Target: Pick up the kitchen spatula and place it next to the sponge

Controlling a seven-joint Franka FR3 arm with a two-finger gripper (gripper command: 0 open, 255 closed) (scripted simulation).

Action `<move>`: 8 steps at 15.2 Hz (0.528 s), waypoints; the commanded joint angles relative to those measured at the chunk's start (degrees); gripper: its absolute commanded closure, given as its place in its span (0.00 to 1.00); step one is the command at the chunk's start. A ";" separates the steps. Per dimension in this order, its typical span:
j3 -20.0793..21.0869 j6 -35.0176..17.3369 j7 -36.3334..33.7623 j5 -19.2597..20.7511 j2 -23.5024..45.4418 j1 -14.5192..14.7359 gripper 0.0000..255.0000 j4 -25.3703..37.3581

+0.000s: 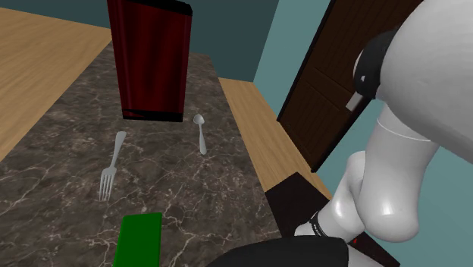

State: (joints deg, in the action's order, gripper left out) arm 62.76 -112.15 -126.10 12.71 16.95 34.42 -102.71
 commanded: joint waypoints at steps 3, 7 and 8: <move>-0.81 -2.71 -0.89 1.38 1.28 0.77 1.00 -2.01; -1.72 -5.32 -1.70 2.79 2.57 1.47 1.00 -3.90; -1.98 -5.96 -1.93 3.17 2.92 1.68 1.00 -4.34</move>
State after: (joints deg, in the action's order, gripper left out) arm 60.83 -117.34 -127.96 15.79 19.88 36.21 -106.27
